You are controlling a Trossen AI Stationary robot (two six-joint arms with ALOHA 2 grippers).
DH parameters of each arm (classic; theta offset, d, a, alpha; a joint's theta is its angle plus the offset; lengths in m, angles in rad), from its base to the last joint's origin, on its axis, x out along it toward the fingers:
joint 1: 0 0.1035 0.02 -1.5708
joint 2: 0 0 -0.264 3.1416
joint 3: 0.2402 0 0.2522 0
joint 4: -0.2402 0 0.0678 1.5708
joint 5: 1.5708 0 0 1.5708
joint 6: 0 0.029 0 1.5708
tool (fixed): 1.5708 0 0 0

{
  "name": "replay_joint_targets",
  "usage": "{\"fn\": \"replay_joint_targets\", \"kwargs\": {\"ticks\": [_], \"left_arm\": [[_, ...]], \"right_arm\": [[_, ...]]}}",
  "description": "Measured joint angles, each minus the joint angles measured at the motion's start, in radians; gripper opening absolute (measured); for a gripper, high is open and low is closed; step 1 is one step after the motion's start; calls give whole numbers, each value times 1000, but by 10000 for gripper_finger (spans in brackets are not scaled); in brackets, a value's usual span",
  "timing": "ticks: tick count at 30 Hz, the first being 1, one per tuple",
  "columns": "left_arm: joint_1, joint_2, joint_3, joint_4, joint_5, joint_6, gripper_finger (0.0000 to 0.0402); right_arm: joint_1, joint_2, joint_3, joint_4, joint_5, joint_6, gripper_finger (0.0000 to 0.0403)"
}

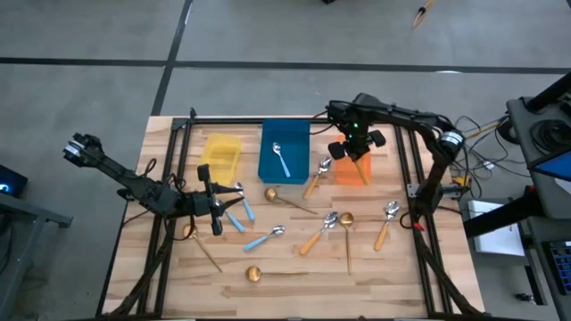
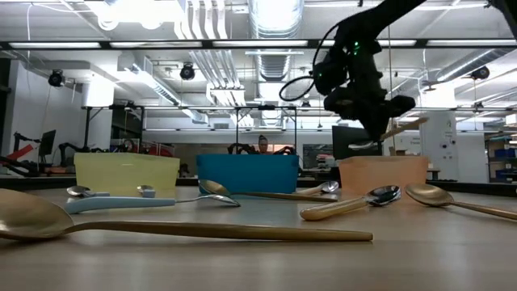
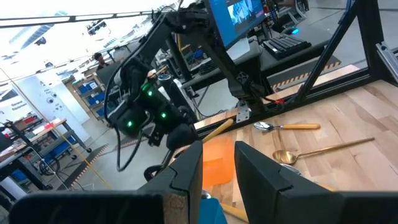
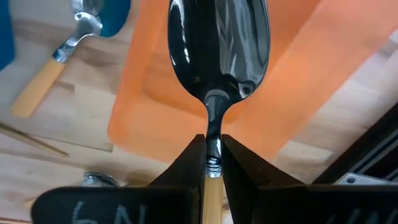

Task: Sort silverware by color (type)
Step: Put the yellow spoon into the orange bin

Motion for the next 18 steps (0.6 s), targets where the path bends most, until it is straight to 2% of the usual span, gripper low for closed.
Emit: {"fn": "replay_joint_targets", "kwargs": {"ticks": [10,18], "left_arm": [[0,0,0,-4,0,0,75],[0,0,0,-7,0,0,75]], "right_arm": [[-26,95,40,0,8,-49,28],[-34,121,39,9,18,-72,28]]}}
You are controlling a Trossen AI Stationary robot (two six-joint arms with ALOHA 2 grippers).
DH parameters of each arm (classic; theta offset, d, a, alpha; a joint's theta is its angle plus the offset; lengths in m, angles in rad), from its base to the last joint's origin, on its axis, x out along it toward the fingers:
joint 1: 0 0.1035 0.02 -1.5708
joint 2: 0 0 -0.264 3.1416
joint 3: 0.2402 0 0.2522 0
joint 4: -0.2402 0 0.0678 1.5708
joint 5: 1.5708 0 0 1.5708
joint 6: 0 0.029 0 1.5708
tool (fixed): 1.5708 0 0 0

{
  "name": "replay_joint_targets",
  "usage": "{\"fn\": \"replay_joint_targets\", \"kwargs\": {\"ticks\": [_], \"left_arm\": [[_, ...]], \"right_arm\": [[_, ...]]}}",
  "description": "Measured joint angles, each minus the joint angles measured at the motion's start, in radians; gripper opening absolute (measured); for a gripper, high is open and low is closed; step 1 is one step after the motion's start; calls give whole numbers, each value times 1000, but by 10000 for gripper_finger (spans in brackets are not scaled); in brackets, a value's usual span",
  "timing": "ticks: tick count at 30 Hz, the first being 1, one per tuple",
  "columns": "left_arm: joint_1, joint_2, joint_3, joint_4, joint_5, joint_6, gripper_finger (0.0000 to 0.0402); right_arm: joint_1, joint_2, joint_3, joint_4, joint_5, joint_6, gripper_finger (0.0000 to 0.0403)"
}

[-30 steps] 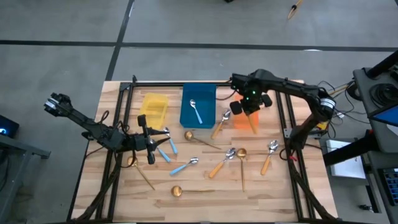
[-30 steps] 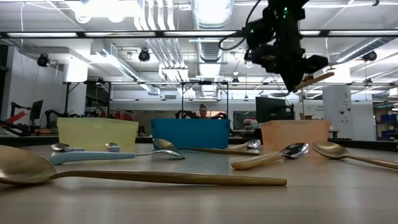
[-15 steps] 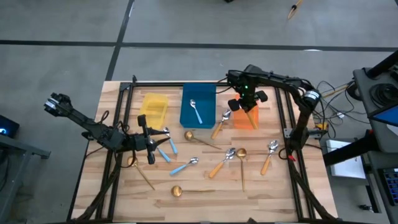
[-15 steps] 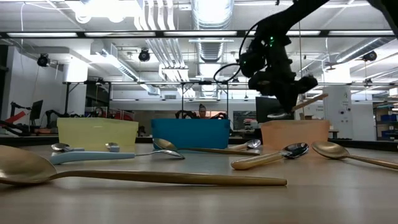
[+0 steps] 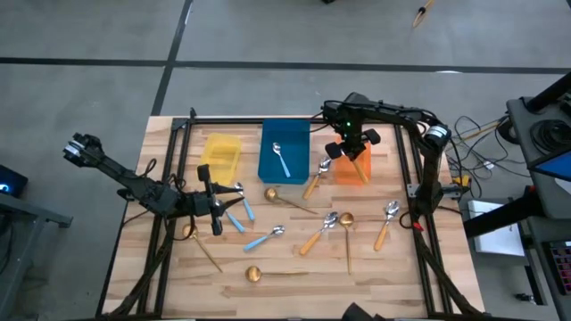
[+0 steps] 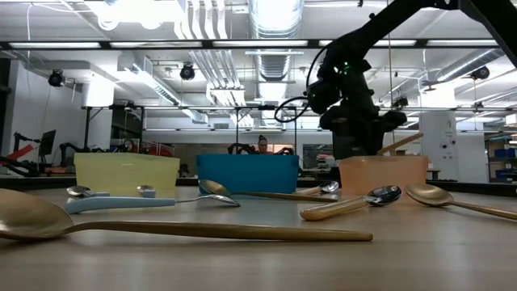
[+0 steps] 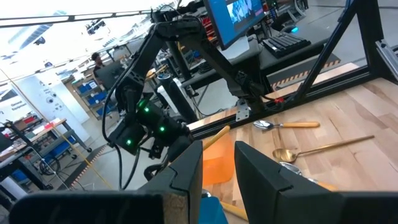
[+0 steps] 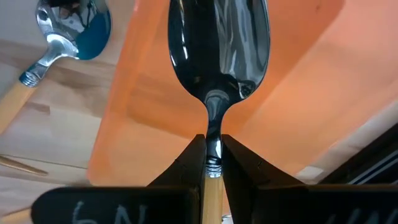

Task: Sort silverware by color (type)
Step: Put the yellow spoon into the orange bin

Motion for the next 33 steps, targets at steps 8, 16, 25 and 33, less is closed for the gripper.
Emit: {"fn": "replay_joint_targets", "kwargs": {"ticks": [8,16,25,33], "left_arm": [[0,0,0,-1,0,0,75],[0,0,0,-2,0,0,75],[0,0,0,-6,0,0,75],[0,0,0,-6,0,0,75]], "right_arm": [[-7,17,0,1,70,-33,28],[-6,27,-1,45,71,-49,28],[-6,27,-2,76,84,-62,28],[-6,27,-2,81,98,-62,28]]}}
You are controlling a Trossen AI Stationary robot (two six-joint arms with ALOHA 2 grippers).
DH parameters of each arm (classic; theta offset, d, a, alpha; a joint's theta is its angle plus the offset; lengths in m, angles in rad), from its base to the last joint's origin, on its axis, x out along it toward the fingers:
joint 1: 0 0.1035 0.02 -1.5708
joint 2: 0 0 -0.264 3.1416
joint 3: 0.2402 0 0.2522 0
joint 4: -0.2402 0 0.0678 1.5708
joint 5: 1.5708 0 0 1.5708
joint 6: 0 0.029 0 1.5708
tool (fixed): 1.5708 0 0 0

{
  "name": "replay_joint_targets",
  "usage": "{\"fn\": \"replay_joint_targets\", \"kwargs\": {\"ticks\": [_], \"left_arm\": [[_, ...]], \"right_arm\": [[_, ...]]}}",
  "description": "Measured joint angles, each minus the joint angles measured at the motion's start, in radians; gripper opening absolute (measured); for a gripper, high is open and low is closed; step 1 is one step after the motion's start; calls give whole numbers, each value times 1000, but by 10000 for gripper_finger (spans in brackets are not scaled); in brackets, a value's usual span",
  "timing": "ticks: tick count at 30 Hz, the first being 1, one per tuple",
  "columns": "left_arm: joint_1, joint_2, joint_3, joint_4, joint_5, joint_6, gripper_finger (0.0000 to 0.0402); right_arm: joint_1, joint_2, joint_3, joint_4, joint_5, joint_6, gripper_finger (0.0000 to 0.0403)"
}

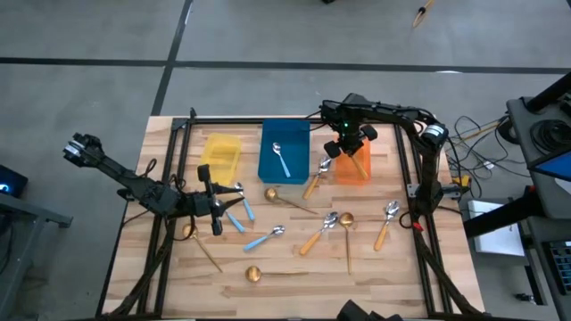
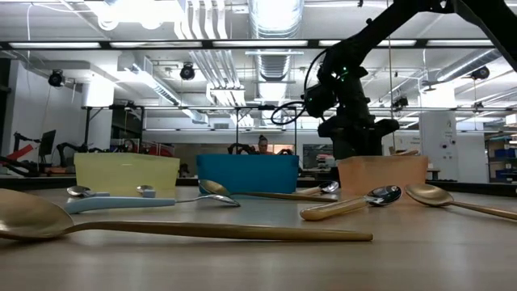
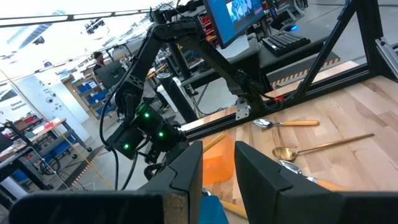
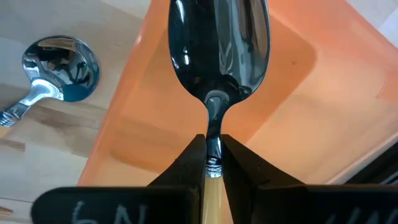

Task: Sort silverware by color (type)
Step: Put the yellow spoon into the orange bin

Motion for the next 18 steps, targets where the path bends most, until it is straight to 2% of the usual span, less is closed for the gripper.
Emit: {"fn": "replay_joint_targets", "kwargs": {"ticks": [18], "left_arm": [[0,0,0,0,0,0,75]], "right_arm": [[0,0,-29,49,0,-7,28]]}}
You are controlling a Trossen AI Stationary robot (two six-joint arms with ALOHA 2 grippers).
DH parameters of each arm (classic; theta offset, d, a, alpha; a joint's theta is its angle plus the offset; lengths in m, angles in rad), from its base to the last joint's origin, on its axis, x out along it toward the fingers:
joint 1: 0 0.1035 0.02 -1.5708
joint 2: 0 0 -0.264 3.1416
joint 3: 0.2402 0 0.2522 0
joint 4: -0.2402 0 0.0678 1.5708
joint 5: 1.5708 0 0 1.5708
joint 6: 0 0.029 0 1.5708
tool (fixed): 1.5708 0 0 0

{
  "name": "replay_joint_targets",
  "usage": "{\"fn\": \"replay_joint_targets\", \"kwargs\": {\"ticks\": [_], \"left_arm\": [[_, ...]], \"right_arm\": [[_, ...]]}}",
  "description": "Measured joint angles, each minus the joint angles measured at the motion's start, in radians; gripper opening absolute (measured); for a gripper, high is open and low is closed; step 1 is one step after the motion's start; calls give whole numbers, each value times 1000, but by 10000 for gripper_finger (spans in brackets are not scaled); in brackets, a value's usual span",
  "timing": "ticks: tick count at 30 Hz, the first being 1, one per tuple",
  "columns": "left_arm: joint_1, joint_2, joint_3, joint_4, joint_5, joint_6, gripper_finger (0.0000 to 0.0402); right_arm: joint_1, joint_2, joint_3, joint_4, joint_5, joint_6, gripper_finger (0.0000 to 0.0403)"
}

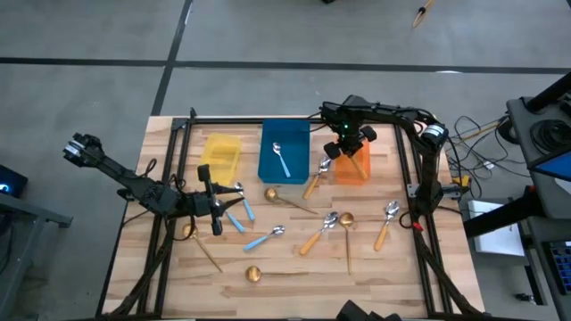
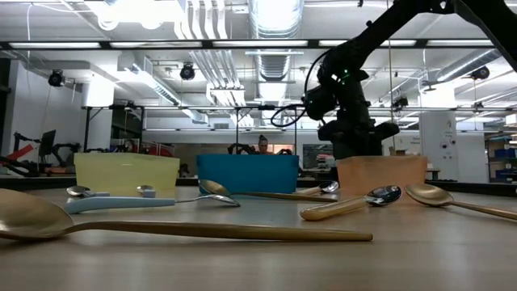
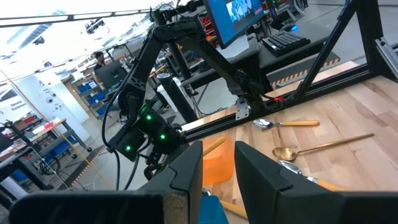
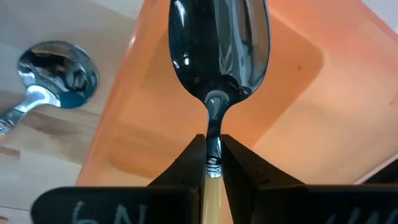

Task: Sort silverware by color (type)
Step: Put the yellow spoon into the orange bin, then put the blue spoon into the blue bin

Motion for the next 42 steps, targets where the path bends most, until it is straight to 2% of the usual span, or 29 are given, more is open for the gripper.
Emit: {"fn": "replay_joint_targets", "kwargs": {"ticks": [25,36,42], "left_arm": [[0,0,0,0,0,0,75],[0,0,0,0,0,0,75],[0,0,0,0,0,0,75]], "right_arm": [[0,0,0,25,-7,-6,32],[0,0,0,25,-10,5,113],[0,-9,12,2,-10,2,139]]}}
